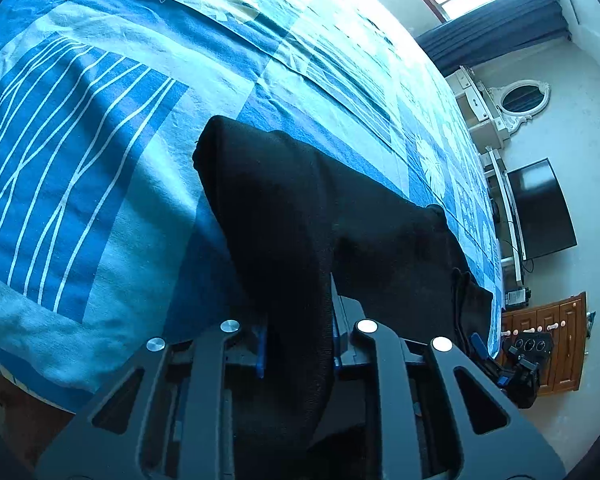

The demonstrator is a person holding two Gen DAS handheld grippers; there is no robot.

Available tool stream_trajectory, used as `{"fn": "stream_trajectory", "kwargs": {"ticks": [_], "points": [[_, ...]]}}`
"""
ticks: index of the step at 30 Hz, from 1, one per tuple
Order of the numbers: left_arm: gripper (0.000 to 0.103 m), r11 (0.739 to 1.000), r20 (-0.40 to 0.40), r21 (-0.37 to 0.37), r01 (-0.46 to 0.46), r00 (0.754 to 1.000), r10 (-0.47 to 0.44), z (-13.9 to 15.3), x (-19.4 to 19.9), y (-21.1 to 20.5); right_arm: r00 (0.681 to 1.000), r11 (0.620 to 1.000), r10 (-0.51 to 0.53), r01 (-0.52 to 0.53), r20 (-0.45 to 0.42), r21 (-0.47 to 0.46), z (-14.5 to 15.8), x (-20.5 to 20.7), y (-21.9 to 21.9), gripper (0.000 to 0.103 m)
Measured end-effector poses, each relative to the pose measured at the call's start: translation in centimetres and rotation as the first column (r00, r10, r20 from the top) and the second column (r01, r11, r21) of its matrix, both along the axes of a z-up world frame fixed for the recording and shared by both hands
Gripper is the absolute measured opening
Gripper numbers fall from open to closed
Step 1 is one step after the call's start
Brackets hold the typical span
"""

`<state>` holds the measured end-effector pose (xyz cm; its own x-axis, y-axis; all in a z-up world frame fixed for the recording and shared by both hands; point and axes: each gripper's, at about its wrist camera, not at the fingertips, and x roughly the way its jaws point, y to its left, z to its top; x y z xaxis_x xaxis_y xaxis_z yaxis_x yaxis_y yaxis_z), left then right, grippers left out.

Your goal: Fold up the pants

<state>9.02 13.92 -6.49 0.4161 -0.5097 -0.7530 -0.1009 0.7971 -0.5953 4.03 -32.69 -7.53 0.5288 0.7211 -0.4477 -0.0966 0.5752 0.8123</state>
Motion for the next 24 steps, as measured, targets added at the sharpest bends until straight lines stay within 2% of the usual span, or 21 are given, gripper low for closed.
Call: {"fn": "stream_trajectory", "kwargs": {"ticks": [10,14,16,19,24], "points": [[0.017,0.997,0.097,0.061,0.041,0.994,-0.047,8.4,-1.0,-5.4,0.999,0.999,-0.034,0.034,0.005,0.023,0.7,-0.2,-0.5,0.069],[0.017,0.986,0.123,0.142,0.088,0.987,-0.106,11.4,-0.8,-10.0,0.999,0.999,-0.035,0.035,0.007,-0.003,2.1,-0.3,-1.3,0.07],[0.017,0.97,0.14,0.215,0.118,0.979,-0.15,12.7,-0.9,-12.9,0.999,0.997,-0.052,0.052,0.016,-0.05,2.9,-0.9,-2.1,0.071],[0.017,0.938,0.176,0.308,0.16,0.959,-0.221,14.5,-1.1,-17.7,0.993,0.992,-0.111,0.112,0.027,-0.05,3.2,-2.1,-4.4,0.077],[0.017,0.885,0.196,0.415,0.211,0.929,-0.313,14.8,-1.3,-25.3,0.976,0.975,-0.218,0.217,-0.016,-0.055,2.6,-3.5,-8.5,0.078]]}}
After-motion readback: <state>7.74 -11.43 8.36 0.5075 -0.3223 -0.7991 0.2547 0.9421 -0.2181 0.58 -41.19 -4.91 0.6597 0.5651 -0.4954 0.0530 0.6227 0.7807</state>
